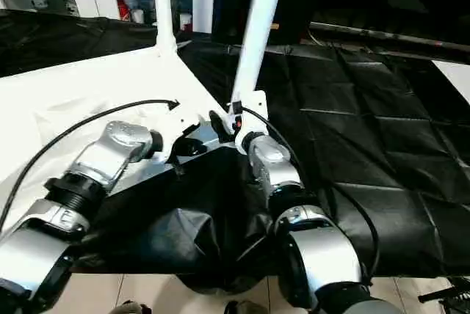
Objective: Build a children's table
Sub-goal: Rotate leg to tighten
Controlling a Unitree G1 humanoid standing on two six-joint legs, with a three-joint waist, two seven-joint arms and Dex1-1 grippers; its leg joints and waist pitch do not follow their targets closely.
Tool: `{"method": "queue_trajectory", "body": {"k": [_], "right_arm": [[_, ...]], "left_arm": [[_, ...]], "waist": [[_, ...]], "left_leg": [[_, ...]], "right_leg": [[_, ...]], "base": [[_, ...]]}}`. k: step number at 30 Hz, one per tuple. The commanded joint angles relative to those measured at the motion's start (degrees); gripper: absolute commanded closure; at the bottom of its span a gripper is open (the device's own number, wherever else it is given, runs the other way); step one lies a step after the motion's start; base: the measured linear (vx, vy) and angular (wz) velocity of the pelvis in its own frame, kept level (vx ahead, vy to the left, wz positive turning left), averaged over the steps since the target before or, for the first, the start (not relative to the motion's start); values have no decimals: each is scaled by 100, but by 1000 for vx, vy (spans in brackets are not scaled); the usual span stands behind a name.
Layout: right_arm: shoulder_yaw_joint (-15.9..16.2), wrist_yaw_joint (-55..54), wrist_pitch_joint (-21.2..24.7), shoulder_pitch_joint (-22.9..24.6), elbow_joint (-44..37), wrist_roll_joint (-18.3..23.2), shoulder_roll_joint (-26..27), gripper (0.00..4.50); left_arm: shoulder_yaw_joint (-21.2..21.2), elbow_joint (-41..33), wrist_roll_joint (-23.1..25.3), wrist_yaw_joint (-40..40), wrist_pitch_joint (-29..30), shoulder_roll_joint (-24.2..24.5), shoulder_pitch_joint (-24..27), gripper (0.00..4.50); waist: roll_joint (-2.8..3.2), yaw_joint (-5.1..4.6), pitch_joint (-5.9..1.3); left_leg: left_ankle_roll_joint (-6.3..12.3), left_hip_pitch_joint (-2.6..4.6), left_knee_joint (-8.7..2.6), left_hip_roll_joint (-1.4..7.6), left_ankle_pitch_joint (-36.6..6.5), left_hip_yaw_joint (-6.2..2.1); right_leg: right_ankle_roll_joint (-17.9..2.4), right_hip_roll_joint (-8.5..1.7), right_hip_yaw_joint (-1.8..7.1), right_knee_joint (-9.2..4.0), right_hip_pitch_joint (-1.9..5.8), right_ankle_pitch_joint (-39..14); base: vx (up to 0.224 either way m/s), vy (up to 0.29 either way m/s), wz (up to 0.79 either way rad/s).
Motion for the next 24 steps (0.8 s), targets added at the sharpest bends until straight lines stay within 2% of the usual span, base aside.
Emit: {"method": "queue_trajectory", "body": {"k": [1, 5, 6, 8, 10, 12, 14, 19, 24], "right_arm": [[71, 249, -61, 43, -229, -1, -63, 14], [227, 955, 33, 250, -523, -37, -377, 14], [245, 1222, 81, 327, -636, -6, -510, 14], [253, 1428, 117, 381, -720, 25, -617, 14], [277, 1662, 154, 449, -833, 49, -740, 14], [310, 1816, 181, 492, -905, 51, -814, 14], [480, 2263, 232, 645, -1151, 6, -1037, 14], [625, 2777, 391, 860, -1509, 47, -1222, 14], [767, 3352, 587, 1055, -1772, 47, -1419, 14]], "left_arm": [[-114, -226, -116, -239, -178, -43, 36, 450], [-112, -338, -175, -491, -353, 129, 213, 450], [-130, -391, -198, -636, -403, 216, 296, 450], [-146, -438, -225, -772, -445, 286, 361, 450], [-159, -532, -283, -961, -514, 366, 446, 450], [-164, -600, -321, -1077, -563, 415, 494, 450], [-189, -795, -417, -1418, -638, 566, 621, 450], [-203, -1035, -560, -1794, -726, 679, 745, 450], [-226, -1145, -644, -2002, -707, 749, 787, 450]], "waist": [[65, 8, -393], [68, 21, -397], [90, 33, -402], [73, 42, -404], [57, 39, -390], [68, 32, -371], [82, 47, -368], [77, 47, -365], [77, 92, -374]], "left_leg": [[365, 90, -326, 162, -789, -27], [421, 99, -311, 166, -741, -20], [424, 97, -311, 166, -712, -28], [458, 91, -303, 169, -676, -22], [440, 75, -304, 157, -791, -22], [308, 86, -311, 163, -1082, -38], [248, 109, -313, 173, -1185, -43], [206, 100, -322, 177, -1245, -51], [234, 105, -315, 174, -1141, -48]], "right_leg": [[-1354, -350, 267, -225, 349, -559], [-1391, -342, 270, -212, 348, -462], [-1393, -344, 268, -200, 360, -420], [-1447, -346, 269, -198, 369, -345], [-1423, -346, 271, -219, 371, -529], [-1319, -359, 273, -266, 347, -1038], [-1249, -349, 272, -287, 327, -1217], [-1198, -347, 273, -285, 321, -1311], [-1223, -335, 268, -260, 322, -1134]], "base": [[0, 0, 0], [0, 0, 0], [0, 0, 0], [0, 0, 0], [0, 0, 0], [0, 0, 0], [0, 0, 0], [0, 0, 0], [0, 0, 0]]}}
